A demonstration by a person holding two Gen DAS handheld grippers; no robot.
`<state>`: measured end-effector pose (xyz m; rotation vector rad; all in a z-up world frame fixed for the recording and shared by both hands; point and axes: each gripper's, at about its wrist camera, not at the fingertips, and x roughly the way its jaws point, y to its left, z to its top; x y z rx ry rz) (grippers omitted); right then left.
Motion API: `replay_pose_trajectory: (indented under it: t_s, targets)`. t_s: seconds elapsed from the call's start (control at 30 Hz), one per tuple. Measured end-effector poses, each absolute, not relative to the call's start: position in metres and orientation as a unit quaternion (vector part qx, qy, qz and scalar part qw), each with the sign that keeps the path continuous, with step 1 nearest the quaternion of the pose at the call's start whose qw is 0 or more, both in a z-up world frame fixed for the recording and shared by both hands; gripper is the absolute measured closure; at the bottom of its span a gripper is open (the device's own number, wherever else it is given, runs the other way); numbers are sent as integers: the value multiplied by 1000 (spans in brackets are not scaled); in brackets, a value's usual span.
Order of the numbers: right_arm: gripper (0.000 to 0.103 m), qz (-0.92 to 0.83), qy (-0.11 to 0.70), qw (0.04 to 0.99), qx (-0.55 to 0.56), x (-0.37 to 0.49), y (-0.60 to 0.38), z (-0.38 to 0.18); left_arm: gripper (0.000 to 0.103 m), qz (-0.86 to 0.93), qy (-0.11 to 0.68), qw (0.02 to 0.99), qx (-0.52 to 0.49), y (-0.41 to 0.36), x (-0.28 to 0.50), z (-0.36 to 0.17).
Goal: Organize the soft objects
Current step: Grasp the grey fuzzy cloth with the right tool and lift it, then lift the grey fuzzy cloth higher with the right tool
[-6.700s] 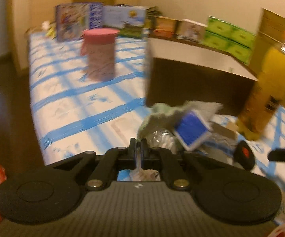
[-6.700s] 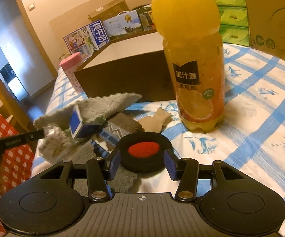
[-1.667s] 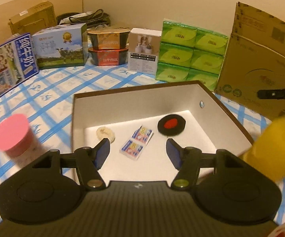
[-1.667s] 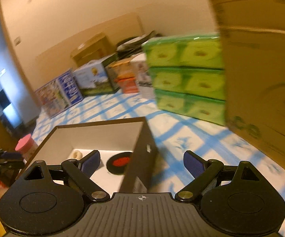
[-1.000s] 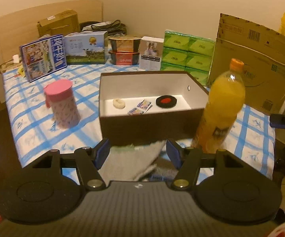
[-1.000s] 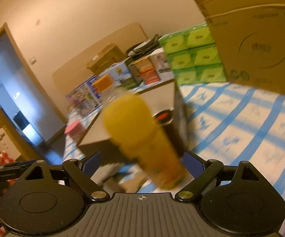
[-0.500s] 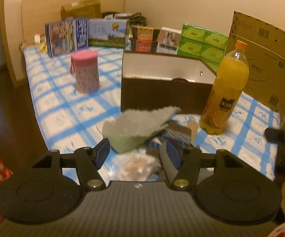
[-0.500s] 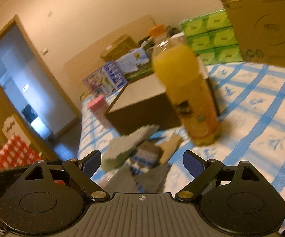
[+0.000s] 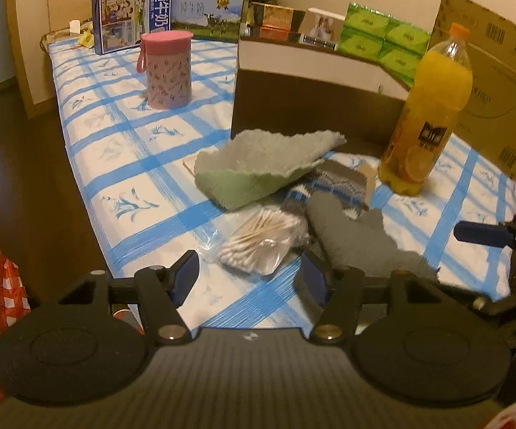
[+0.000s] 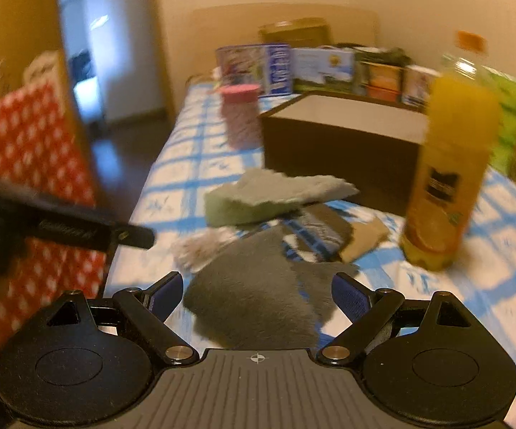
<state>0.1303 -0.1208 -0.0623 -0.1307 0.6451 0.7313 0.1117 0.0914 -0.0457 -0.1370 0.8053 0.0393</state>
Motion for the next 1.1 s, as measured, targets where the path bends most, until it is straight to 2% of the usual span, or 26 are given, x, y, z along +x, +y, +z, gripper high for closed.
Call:
replay_pose_trajectory:
  t_s: [0.47,0.5,0.53,0.57,0.6,0.63,0.7,0.93,1.03,1.1]
  targets:
    - [13,356,271,847,-286,123,-52,-128,43,31,417,906,-61,99,115,-69]
    - [19,352,269,847,-295,125,-51,-133,43,31,419,906,-61,99,115,-70]
    - [36,352,272,844,-299,127,-52,-136,43,31,419,905,-61,99,116,-71]
    - [48,348,276,844,-300,131,-53,-138,43,31,419,905,-60,98,116,-72]
    - [67,344,282,846,-295,134,-56,-139,43,30,419,905,-59,98,116,-72]
    - [76,342,286,851,-277,139,-62,-137,43,28,419,905,-58,97,116,-73]
    - [86,346,292,864,-222,146,-79,-125,43,26,418,906,-57,95,116,-73]
    - [89,339,315,885,59,179,-177,-75,43,19,414,908,-52,91,117,-72]
    - [89,342,336,846,232,199,-236,-69,43,16,413,909,-50,89,118,-72]
    - [89,326,350,823,305,210,-263,-74,43,15,414,909,-50,88,119,-73]
